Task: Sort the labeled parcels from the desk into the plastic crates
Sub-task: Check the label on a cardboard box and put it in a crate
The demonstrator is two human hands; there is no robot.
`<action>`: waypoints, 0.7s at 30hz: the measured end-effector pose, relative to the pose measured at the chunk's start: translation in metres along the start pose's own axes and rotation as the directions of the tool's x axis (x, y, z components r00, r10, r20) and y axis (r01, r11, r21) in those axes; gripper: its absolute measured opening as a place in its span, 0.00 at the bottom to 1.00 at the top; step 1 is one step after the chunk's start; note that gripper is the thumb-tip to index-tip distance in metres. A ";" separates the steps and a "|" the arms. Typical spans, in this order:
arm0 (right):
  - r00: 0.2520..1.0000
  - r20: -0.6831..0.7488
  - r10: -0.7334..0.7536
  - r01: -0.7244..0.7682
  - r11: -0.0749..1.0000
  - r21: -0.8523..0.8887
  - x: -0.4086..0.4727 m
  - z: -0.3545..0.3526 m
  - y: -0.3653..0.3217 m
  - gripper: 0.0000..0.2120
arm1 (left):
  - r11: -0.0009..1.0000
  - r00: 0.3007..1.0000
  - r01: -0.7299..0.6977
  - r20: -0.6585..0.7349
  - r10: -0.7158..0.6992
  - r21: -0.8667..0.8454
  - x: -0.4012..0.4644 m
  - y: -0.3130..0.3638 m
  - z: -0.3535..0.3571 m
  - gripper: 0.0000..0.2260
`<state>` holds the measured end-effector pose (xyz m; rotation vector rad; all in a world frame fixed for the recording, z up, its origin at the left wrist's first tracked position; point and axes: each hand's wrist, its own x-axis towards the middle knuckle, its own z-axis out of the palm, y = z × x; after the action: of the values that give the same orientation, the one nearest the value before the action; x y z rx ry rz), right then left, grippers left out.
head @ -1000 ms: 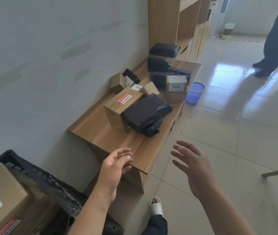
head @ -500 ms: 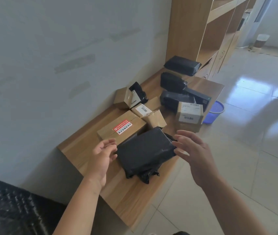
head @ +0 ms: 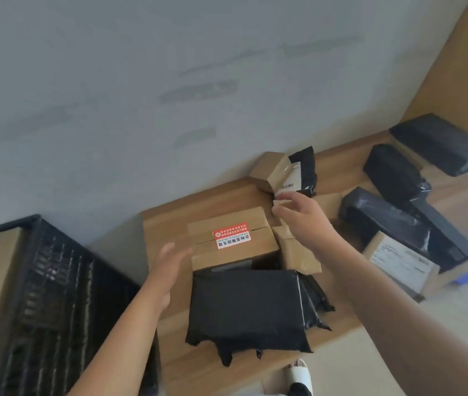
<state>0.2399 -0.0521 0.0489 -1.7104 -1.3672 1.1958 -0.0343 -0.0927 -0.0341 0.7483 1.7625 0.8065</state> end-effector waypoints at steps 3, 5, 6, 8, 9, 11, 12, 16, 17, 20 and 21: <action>0.977 0.194 0.085 -0.026 0.957 -0.290 0.047 0.000 0.019 0.26 | 0.994 0.994 0.107 -0.002 -0.107 0.027 0.002 -0.004 0.011 0.34; 0.948 0.287 0.134 -0.006 0.914 -0.405 0.068 0.005 0.028 0.28 | 0.989 0.989 0.149 0.006 -0.150 0.018 0.002 -0.006 0.017 0.29; 0.937 0.318 0.147 0.005 0.903 -0.430 0.076 0.008 0.031 0.27 | 0.987 0.987 0.161 0.012 -0.161 0.000 0.001 -0.004 0.021 0.25; 0.924 0.344 0.167 0.000 0.900 -0.436 0.088 0.013 0.035 0.28 | 0.982 0.982 0.188 0.020 -0.188 -0.021 0.000 -0.001 0.027 0.17; 0.921 0.349 0.175 -0.008 0.902 -0.431 0.092 0.015 0.036 0.29 | 0.980 0.981 0.195 0.019 -0.194 -0.025 -0.002 0.001 0.030 0.17; 0.917 0.354 0.185 -0.018 0.904 -0.427 0.098 0.021 0.039 0.31 | 0.977 0.978 0.210 0.000 -0.211 -0.046 -0.001 0.002 0.034 0.20; 0.918 0.353 0.182 -0.015 0.905 -0.426 0.101 0.023 0.041 0.31 | 0.975 0.977 0.214 -0.007 -0.215 -0.058 0.000 0.003 0.035 0.21; 0.923 0.353 0.155 -0.012 0.927 -0.376 0.105 0.027 0.042 0.30 | 0.973 0.977 0.212 -0.021 -0.214 -0.092 -0.003 0.005 0.037 0.29; 0.927 0.346 0.144 -0.010 0.933 -0.360 0.106 0.028 0.041 0.29 | 0.974 0.977 0.208 -0.024 -0.211 -0.090 -0.004 0.006 0.035 0.30; 0.943 0.319 0.100 -0.006 0.959 -0.283 0.104 0.030 0.034 0.28 | 0.979 0.983 0.177 -0.030 -0.181 -0.102 -0.006 0.010 0.027 0.30; 0.950 0.303 0.079 -0.001 0.968 -0.251 0.104 0.030 0.030 0.28 | 0.983 0.987 0.154 -0.031 -0.158 -0.100 -0.007 0.013 0.024 0.29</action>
<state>0.2284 0.0382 -0.0166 -1.7787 -1.7412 1.4137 -0.0076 -0.0865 -0.0262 0.5259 1.7788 0.7994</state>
